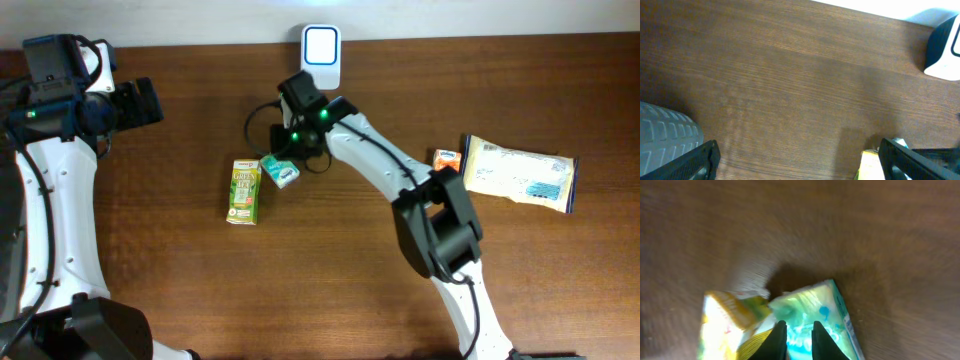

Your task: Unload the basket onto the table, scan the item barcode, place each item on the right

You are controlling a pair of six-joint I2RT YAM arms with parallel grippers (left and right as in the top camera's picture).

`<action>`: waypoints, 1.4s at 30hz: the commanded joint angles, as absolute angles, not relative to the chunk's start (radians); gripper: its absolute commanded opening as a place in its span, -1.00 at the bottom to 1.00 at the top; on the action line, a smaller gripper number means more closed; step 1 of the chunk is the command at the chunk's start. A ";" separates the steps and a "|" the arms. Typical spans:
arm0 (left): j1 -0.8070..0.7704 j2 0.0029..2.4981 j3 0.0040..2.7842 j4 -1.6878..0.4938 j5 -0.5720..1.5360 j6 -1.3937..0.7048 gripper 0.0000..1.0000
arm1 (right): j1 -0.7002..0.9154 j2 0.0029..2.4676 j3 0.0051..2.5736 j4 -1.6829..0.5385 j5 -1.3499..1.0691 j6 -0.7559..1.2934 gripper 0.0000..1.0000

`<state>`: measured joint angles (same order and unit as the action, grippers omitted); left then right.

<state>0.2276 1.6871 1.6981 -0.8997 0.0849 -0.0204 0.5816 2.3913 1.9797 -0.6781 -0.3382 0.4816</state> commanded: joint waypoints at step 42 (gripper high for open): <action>0.233 1.686 1.714 -0.900 0.081 -0.027 0.98 | 0.323 2.362 2.029 -1.047 -0.595 0.170 -0.48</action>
